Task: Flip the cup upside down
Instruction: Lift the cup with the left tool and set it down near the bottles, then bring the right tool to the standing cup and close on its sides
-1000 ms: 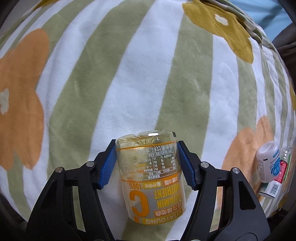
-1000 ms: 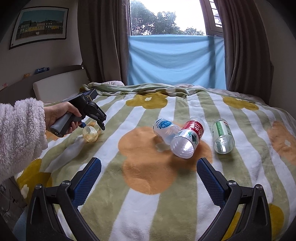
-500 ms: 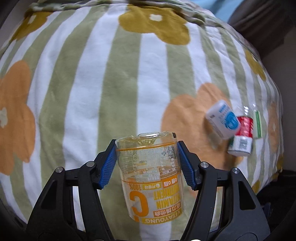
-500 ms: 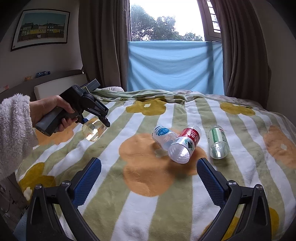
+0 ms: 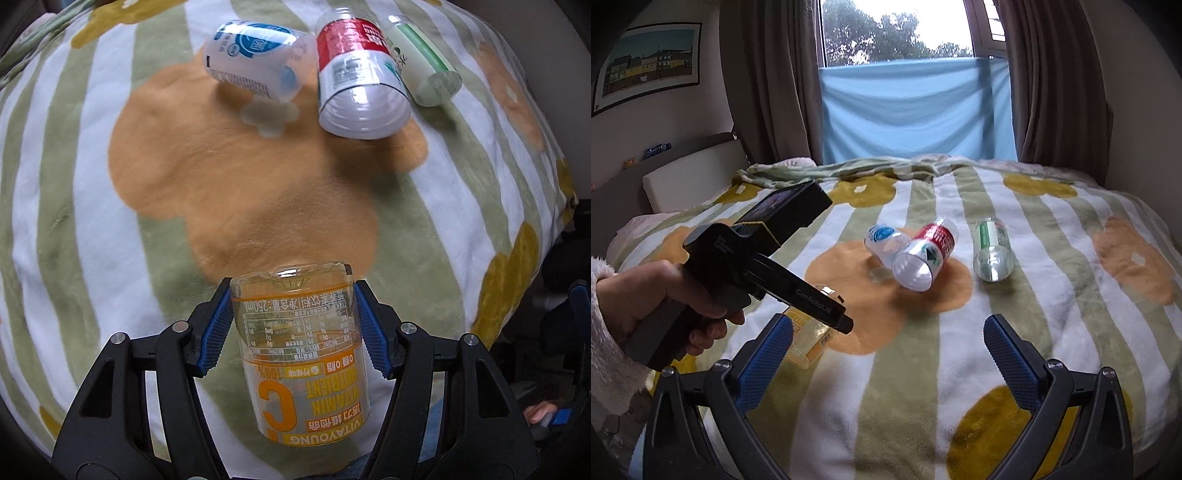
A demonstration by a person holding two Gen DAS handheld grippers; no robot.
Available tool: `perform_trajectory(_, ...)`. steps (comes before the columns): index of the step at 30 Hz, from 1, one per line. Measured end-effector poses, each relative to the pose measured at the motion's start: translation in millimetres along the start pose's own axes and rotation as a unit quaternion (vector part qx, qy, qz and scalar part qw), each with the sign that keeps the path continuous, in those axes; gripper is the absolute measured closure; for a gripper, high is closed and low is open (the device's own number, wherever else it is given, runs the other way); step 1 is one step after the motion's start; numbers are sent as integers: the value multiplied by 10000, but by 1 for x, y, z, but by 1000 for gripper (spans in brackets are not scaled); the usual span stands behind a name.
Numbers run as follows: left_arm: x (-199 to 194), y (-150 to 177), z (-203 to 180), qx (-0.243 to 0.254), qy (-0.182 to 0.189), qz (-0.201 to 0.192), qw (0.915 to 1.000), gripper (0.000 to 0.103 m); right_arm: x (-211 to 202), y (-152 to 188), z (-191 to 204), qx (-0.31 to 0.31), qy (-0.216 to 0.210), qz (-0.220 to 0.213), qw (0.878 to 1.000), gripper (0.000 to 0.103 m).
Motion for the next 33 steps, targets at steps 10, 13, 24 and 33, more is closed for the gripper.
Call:
perform_trajectory(10, 11, 9, -7, -8, -120, -9, 9999, 38, 12, 18, -6, 226, -96, 398, 9989, 0)
perform_trajectory(13, 7, 10, -7, -21, -272, -40, 9996, 4, 11, 18, -7, 245, -107, 423, 9987, 0)
perform_trajectory(24, -91, 24, 6, -46, -321, -1595, 9867, 0, -5, -12, -11, 373, -600, 721, 9949, 0)
perform_trajectory(33, -144, 77, 27, -360, -1207, -2365, 9634, 0, 33, -63, 8, 587, -1429, 1912, 9693, 0)
Point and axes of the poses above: each gripper's, at about its wrist camera, not at the fingertips, and x roughly the way its jaws point, z to its left, y to its underside, the point moved 4 cm from there along x, roughly the way its jaws point, and after that the axes turned 7 degrees about x, right-handed, at the moved point
